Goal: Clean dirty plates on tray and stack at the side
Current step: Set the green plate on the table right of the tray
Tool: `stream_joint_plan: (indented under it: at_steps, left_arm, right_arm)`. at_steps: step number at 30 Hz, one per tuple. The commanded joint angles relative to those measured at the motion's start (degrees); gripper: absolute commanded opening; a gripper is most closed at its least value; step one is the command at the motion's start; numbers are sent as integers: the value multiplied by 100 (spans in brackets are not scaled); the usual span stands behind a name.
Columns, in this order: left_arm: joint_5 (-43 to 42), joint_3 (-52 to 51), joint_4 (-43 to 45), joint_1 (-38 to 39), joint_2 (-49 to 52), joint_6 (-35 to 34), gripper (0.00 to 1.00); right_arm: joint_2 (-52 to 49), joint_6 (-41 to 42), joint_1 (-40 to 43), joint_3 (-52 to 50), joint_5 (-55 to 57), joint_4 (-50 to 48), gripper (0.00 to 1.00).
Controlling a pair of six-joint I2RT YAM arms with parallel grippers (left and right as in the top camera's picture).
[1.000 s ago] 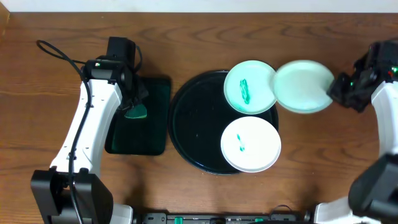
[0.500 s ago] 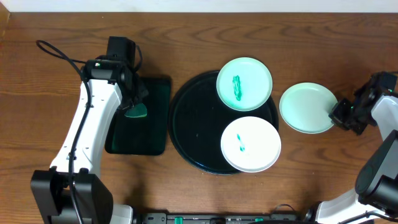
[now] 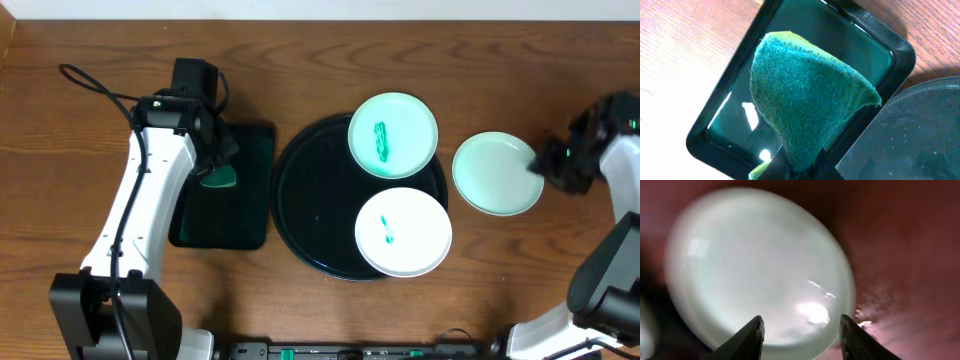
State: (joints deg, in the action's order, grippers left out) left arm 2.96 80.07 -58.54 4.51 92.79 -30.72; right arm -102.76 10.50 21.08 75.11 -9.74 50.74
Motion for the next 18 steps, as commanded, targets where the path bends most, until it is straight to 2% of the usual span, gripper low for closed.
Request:
stream_joint_plan:
  at_steps: [1, 6, 9, 12, 16, 18]
  left_arm:
    - [48, -35, 33, -22, 7, 356, 7]
    - [50, -35, 57, -22, 7, 398, 7]
    - [52, -35, 96, -22, 7, 481, 7]
    - [52, -35, 146, -22, 7, 501, 7]
    - [50, -35, 188, -22, 7, 498, 7]
    - [50, -35, 186, -22, 7, 501, 7]
  right_arm:
    - [50, -542, -778, 914, -164, 221, 47]
    - [-162, -811, -2138, 1491, 474, -59, 55]
    - [-540, -1060, -2673, 1810, 654, -190, 57]
    - [-1014, -1196, -2940, 2098, 800, -181, 54]
    - [-1440, -1300, -2957, 2186, 841, -160, 45]
    - [-1633, -1340, -2920, 2184, 839, -92, 44]
